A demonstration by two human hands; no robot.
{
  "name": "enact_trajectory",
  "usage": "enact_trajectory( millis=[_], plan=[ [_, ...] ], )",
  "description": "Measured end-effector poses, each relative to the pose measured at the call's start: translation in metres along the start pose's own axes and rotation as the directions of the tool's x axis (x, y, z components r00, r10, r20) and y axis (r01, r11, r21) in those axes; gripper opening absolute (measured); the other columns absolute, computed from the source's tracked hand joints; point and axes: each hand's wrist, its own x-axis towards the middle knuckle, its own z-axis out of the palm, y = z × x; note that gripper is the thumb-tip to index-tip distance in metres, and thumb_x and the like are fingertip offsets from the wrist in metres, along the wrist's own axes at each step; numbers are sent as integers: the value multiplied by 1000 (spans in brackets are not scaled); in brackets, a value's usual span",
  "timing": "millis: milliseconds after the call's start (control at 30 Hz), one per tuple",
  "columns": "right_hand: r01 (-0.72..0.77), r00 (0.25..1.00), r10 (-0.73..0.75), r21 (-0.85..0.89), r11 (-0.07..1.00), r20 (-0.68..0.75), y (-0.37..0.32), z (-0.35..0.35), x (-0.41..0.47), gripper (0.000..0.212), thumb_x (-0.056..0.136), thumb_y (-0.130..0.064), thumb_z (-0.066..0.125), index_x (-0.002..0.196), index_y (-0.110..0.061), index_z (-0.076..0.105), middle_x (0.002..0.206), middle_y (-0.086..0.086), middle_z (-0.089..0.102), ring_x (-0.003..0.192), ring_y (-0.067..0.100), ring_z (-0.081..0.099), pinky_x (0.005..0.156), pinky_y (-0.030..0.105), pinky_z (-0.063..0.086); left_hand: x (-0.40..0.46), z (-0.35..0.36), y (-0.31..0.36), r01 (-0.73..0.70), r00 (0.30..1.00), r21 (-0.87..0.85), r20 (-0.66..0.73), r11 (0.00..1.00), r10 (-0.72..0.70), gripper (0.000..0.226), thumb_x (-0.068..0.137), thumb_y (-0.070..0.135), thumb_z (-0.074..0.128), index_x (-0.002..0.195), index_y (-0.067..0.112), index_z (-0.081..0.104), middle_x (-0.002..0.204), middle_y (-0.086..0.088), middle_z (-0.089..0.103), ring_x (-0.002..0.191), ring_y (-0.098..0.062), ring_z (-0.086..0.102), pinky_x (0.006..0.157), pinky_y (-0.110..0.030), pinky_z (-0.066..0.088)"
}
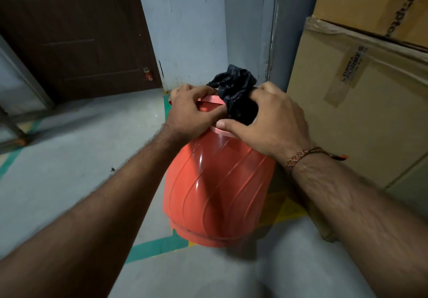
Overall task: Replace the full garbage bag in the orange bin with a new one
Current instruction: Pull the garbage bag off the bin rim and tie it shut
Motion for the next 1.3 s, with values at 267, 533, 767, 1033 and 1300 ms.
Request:
enact_trajectory(
  millis=[267,533,767,1033,1300],
  plan=[
    [-138,963,184,230,963,-195,-1,-1,11,29,80,7,52,93,-11,72,84,4,68,78,21,62,65,33,51,0,0,0,0,1000,-7,29,1000,0,51,70,74,73,106,37,72,102,2,54,116,-22,48,98,-44,50],
    [-302,928,373,593,747,2,19,0,32,39,77,-6,54,100,-28,76,93,-5,78,82,16,76,79,41,64,2,-6,-3,41,997,-49,62,998,-38,61,69,79,71,116,41,71,104,6,52,121,-22,48,104,-46,48],
    [-315,883,278,40,948,378,27,-28,16,125,51,-82,81,157,-40,29,147,2,34,139,22,36,116,42,38,7,-7,-11,73,995,-81,69,994,-67,48,66,79,71,99,45,72,105,-1,52,119,-26,51,102,-48,50],
    [-271,943,221,188,944,247,35,-5,13,29,89,-39,78,116,-29,77,98,-4,75,90,15,69,72,20,49,7,-13,-3,69,994,-58,83,996,-64,35,81,59,74,106,35,76,111,0,54,116,-21,53,103,-46,49],
    [-276,961,251,357,892,117,22,5,18,26,101,-12,55,86,-17,76,70,10,73,42,10,65,38,16,45,2,-1,34,-88,989,377,142,922,36,31,88,56,56,100,30,67,120,-1,55,127,-26,48,116,-75,13]
  ],
)
